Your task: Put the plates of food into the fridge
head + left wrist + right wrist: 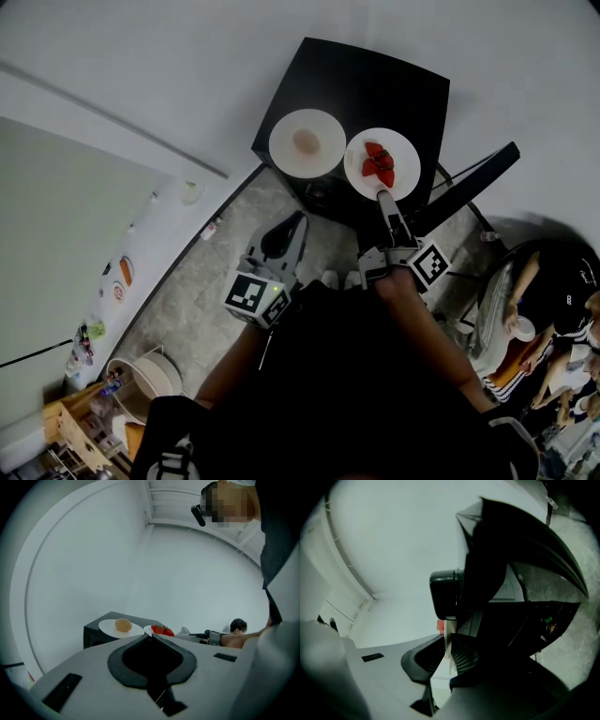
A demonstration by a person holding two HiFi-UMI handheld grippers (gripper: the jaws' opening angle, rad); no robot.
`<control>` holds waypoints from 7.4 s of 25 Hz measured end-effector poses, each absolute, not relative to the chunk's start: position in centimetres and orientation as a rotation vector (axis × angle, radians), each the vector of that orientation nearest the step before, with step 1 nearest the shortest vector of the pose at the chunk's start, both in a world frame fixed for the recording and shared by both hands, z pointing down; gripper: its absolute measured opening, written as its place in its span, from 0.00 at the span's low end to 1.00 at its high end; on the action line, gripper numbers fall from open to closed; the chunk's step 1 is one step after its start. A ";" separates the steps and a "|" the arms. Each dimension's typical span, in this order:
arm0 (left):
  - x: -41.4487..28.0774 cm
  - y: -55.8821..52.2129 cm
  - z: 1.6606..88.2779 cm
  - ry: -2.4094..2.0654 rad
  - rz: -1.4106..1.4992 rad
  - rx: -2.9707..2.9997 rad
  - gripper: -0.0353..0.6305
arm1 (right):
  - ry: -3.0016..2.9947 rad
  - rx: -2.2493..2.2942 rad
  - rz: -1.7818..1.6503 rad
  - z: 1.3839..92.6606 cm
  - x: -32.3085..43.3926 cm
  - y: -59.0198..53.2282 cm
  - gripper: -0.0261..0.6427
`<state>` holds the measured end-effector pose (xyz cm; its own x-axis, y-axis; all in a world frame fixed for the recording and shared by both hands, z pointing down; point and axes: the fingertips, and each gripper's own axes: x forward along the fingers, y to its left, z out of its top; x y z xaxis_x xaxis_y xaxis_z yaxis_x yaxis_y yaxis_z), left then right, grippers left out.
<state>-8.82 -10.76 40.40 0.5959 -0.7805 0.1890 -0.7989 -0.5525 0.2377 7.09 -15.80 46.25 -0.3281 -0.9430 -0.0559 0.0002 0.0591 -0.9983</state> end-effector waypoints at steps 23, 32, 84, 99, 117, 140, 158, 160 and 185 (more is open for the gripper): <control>-9.0 -5.6 41.1 -1.274 0.053 2.470 0.09 | 1.551 -0.912 -1.453 45.1 5.8 -8.7 0.12; -10.4 -4.6 41.4 -1.282 0.048 2.451 0.09 | 1.583 -0.899 -1.502 46.0 3.8 -6.0 0.12; -10.9 -6.7 45.3 -1.171 0.156 2.438 0.09 | 1.203 -1.188 -1.502 62.9 6.1 -15.0 0.10; -10.0 -6.5 46.9 -1.150 0.194 2.393 0.09 | 1.122 -1.257 -1.459 64.5 7.4 -18.0 0.09; -10.6 -5.5 47.2 -1.184 0.196 2.362 0.09 | 1.055 -1.299 -1.337 63.9 8.9 -18.5 0.09; -8.8 -6.0 47.4 -1.193 0.170 2.362 0.09 | 1.307 -1.314 -1.411 63.0 9.2 -16.4 0.14; -9.5 -5.6 47.9 -1.196 0.174 2.339 0.09 | 1.531 -1.441 -1.379 62.7 8.5 -14.5 0.15; -9.2 -5.8 47.7 -1.188 0.162 2.346 0.09 | 1.607 -1.424 -1.362 61.9 8.4 -13.7 0.15; -6.8 -5.4 45.5 -1.186 0.138 2.451 0.09 | 2.649 -1.161 -0.527 45.2 3.1 -6.3 0.14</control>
